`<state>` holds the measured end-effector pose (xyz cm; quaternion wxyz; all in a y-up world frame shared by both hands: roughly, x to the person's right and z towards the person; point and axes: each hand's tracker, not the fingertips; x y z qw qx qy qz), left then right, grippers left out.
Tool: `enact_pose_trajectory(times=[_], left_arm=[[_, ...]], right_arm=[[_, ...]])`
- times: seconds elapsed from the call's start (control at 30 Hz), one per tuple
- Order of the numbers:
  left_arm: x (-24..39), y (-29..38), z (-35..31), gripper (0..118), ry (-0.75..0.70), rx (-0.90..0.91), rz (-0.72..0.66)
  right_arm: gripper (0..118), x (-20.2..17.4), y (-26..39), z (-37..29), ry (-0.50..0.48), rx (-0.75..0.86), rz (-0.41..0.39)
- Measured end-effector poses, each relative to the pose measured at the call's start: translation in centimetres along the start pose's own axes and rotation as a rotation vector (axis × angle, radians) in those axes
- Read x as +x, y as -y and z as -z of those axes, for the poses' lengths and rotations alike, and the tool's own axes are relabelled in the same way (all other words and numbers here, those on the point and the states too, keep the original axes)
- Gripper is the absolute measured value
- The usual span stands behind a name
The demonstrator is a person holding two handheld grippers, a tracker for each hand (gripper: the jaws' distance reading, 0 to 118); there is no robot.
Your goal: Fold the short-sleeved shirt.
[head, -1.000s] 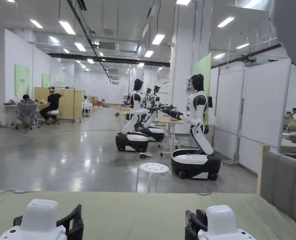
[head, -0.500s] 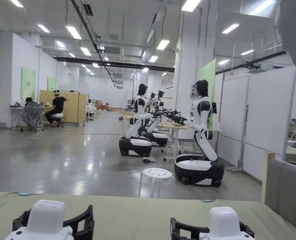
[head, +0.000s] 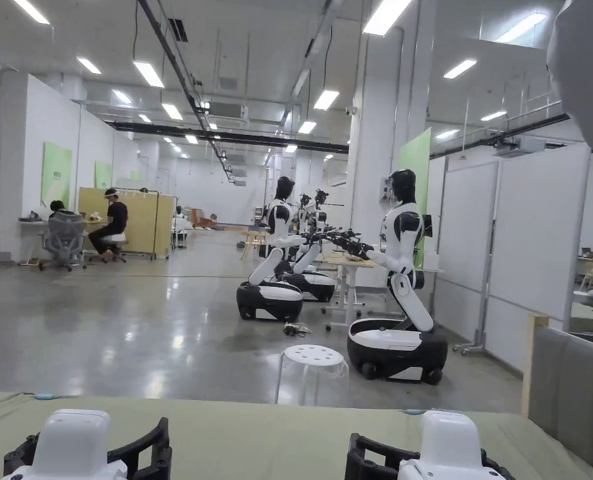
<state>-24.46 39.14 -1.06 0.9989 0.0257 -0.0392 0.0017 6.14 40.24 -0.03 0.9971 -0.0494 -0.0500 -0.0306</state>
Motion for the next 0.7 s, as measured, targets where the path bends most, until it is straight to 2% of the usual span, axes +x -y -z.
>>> enact_pose_trajectory(times=[0.17,0.27,0.4,0.63,0.7], left_arm=[[-0.1,-0.2,0.1,84,0.005,-0.001,-0.002],[0.1,-0.2,0.2,84,0.006,0.001,-0.002],[0.2,-0.2,0.4,84,0.009,-0.002,0.005],[0.1,-0.1,0.4,84,0.008,-0.003,0.001],[0.0,0.0,0.5,84,0.007,-0.004,0.006]], right_arm=[[118,-0.7,0.1,0.2,0.028,-0.014,-0.027],[118,-0.6,0.2,0.2,0.021,-0.016,0.004],[118,-0.3,0.3,-0.4,-0.05,0.027,0.013],[118,0.8,-0.5,0.2,-0.055,-0.009,0.103],[118,0.9,-0.5,-0.2,-0.058,0.002,0.098]])
